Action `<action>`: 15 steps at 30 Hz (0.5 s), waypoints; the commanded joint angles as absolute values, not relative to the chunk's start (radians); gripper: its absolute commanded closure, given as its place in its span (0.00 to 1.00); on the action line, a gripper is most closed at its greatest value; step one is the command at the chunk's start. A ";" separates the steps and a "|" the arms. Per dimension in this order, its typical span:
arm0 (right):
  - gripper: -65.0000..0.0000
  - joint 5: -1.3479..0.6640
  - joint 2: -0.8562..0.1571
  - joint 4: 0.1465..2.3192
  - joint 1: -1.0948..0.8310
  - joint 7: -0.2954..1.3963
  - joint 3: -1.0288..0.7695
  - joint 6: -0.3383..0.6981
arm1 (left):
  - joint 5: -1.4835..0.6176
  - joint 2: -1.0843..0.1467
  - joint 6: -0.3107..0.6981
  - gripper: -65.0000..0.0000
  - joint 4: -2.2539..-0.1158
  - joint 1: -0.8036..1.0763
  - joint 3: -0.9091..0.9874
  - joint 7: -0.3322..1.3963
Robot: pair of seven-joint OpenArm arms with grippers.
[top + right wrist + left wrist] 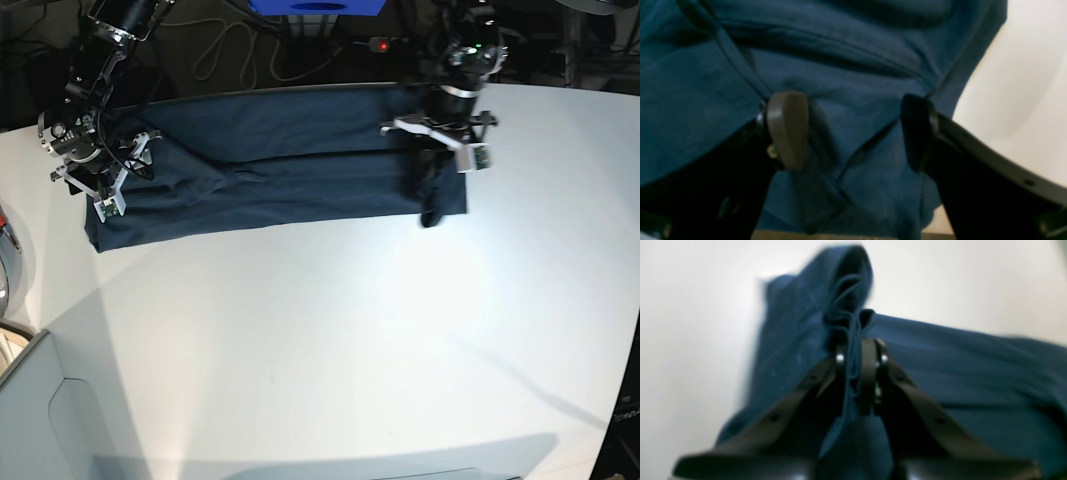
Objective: Fold the T-shirt properly
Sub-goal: 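Grasp the strip end with the left gripper and carry it toward the middle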
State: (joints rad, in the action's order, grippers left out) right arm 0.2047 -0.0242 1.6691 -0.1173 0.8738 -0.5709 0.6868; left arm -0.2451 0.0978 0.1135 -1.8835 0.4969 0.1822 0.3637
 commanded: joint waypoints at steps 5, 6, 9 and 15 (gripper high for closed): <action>0.36 0.203 -0.030 1.682 -0.096 0.881 -0.573 0.698 | -0.254 0.097 0.116 1.00 -1.902 0.489 -0.012 0.337; 0.36 0.203 -0.030 1.682 -0.094 0.881 -0.573 0.698 | -0.254 0.097 0.116 1.00 -1.902 0.472 -0.039 0.337; 0.36 0.203 -0.030 1.682 -0.093 0.881 -0.573 0.698 | -0.254 0.097 0.116 1.00 -1.859 0.435 -0.107 0.338; 0.36 0.203 -0.031 1.682 -0.091 0.881 -0.573 0.698 | -0.254 0.090 0.116 1.00 -1.721 0.357 -0.231 0.338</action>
State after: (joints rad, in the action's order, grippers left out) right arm 0.2085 -0.0219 1.6688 -0.1005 0.8898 -0.5709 0.6872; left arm -0.2432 0.0814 0.1074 -1.7012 0.3561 -0.2276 0.3618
